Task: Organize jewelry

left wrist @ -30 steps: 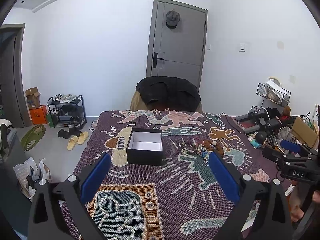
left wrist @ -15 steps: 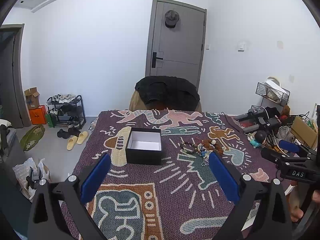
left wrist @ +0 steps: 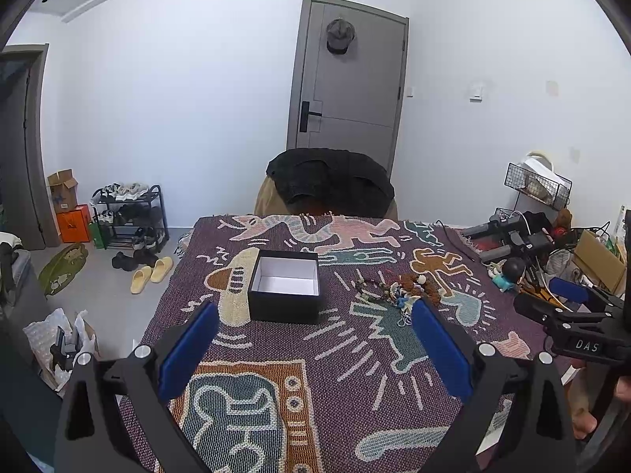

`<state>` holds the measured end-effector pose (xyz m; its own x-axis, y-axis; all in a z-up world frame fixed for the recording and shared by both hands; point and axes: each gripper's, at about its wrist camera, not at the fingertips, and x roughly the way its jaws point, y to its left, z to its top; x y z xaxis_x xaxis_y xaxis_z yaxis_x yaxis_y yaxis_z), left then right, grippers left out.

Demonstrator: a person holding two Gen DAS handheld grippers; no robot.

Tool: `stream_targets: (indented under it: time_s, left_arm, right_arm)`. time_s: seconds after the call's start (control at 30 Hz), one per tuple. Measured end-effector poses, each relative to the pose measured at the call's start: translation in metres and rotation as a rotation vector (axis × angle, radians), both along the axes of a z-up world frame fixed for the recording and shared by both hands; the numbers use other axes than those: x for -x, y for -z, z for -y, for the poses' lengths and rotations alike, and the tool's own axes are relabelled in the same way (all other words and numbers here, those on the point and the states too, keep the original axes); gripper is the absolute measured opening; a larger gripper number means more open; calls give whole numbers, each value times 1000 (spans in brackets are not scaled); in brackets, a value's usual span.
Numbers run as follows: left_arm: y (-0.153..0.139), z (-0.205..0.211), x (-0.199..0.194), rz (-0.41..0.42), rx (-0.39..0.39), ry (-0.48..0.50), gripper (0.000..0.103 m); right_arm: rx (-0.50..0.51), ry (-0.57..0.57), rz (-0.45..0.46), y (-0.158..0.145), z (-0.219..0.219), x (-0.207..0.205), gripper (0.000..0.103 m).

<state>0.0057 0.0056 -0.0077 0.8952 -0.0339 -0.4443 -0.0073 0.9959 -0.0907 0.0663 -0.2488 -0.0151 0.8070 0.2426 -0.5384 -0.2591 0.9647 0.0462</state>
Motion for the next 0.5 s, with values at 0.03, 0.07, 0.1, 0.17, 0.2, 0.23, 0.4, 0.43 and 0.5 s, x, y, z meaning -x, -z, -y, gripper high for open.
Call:
stream_targets:
  time_s: [0.03, 0.07, 0.1, 0.17, 0.2, 0.23, 0.4, 0.43, 0.5]
  left_arm:
    - [0, 0, 0, 0, 1, 0, 95]
    - [0, 0, 0, 0, 0, 1, 95]
    - [0, 0, 0, 0, 0, 1, 95]
    - [0, 0, 0, 0, 1, 0, 95]
    - [0, 0, 0, -1, 1, 0, 95]
    - [0, 0, 0, -1, 1, 0, 95]
    - [-1, 0, -1, -1, 8, 3, 95]
    - [-3, 1, -2, -2, 12, 12, 95]
    - [-6, 3, -4, -5, 11, 27, 95]
  right_arm:
    - [0, 0, 1, 0, 0, 0, 99]
    - [-1, -1, 3, -1, 0, 1, 99]
    - [0, 0, 3, -1, 0, 1, 99]
    - [0, 2, 2, 0, 0, 0, 99]
    - [-2, 2, 1, 0, 0, 0, 99]
    - [-2, 3, 0, 0, 0, 0, 99]
    - [-12, 10, 5, -4, 1, -1, 99]
    - [-9, 14, 2, -4, 1, -3, 99]
    - [-21, 1, -16, -5, 3, -7, 99]
